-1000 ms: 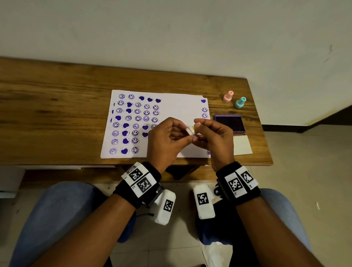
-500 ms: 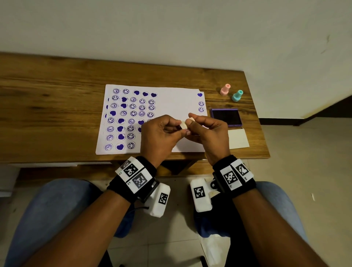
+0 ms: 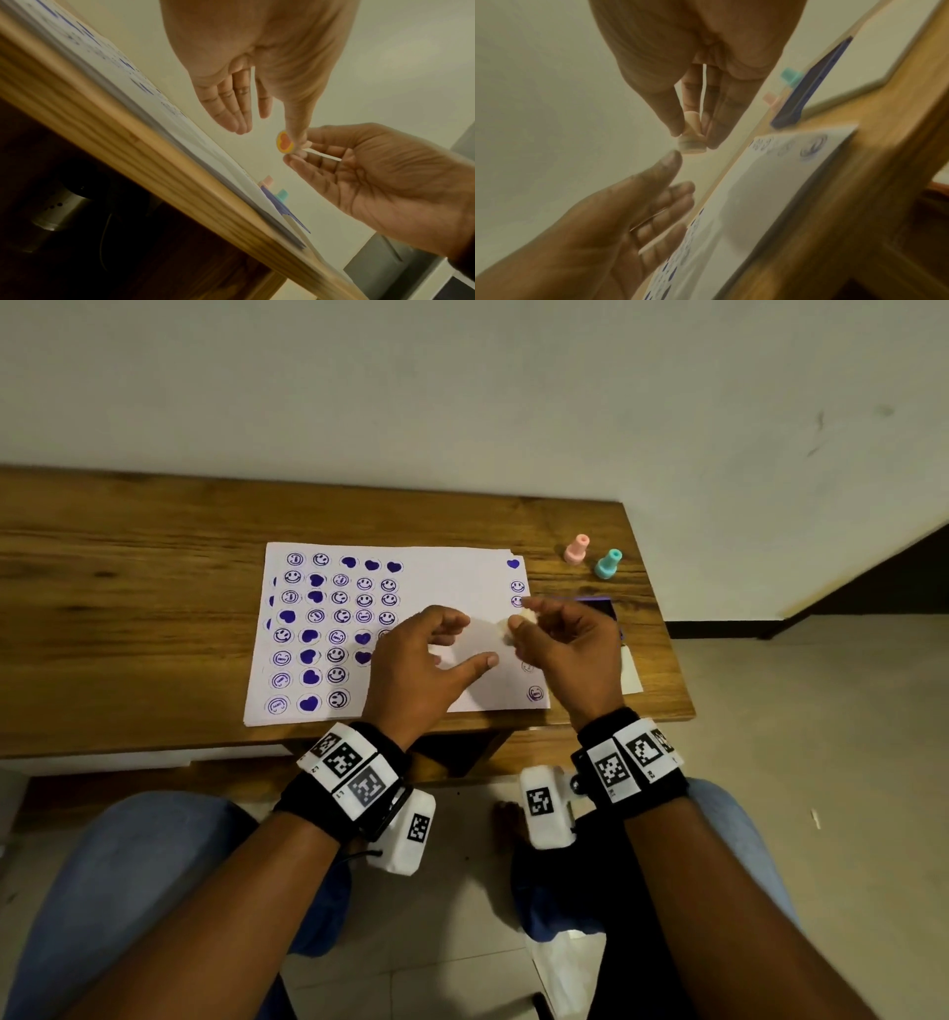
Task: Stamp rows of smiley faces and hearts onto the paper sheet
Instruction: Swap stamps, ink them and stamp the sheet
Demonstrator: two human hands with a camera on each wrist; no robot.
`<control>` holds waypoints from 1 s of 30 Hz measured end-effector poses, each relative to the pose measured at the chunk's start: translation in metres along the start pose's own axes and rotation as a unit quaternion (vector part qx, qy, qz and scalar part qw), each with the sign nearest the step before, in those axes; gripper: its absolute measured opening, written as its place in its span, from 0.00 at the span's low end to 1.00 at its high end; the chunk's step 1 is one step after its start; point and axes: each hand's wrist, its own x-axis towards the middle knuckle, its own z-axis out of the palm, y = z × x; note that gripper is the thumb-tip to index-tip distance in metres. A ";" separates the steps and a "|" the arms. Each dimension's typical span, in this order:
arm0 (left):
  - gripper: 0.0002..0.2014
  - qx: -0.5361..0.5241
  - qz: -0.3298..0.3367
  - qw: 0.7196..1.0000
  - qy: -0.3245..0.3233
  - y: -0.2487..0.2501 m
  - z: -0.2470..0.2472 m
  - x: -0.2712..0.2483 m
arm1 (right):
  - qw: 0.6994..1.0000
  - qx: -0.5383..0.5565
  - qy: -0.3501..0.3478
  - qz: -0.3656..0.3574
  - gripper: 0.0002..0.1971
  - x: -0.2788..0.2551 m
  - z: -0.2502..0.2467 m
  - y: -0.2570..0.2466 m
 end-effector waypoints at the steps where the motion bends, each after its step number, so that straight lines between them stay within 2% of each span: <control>1: 0.20 0.026 0.006 1.000 -0.010 -0.002 0.000 0.000 | 1.000 -0.011 0.018 0.003 0.12 0.005 -0.007 -0.002; 3: 0.16 0.073 0.023 0.996 -0.042 -0.006 0.003 0.000 | 0.997 -0.045 0.055 0.009 0.13 0.018 -0.022 -0.009; 5: 0.15 0.114 0.033 0.990 -0.079 -0.008 0.006 -0.001 | 0.986 -0.146 0.082 0.003 0.14 0.036 -0.035 -0.015; 8: 0.16 0.158 0.042 0.980 -0.116 -0.011 0.008 -0.002 | 0.947 -0.313 0.075 -0.021 0.15 0.065 -0.045 -0.023; 12: 0.18 0.186 0.035 0.972 -0.142 -0.015 0.008 -0.001 | 0.916 -0.399 0.044 -0.017 0.12 0.102 -0.039 -0.024; 18: 0.19 0.218 0.031 0.964 -0.151 -0.016 0.009 -0.001 | 0.910 -0.413 0.020 0.026 0.09 0.124 -0.029 -0.009; 24: 0.20 0.220 0.025 0.963 -0.155 -0.016 0.009 0.001 | 0.899 -0.438 -0.002 0.011 0.16 0.122 -0.024 -0.001; 30: 0.19 0.216 0.021 0.964 -0.153 -0.015 0.008 0.001 | 0.909 -0.412 0.061 0.007 0.23 0.131 -0.048 -0.011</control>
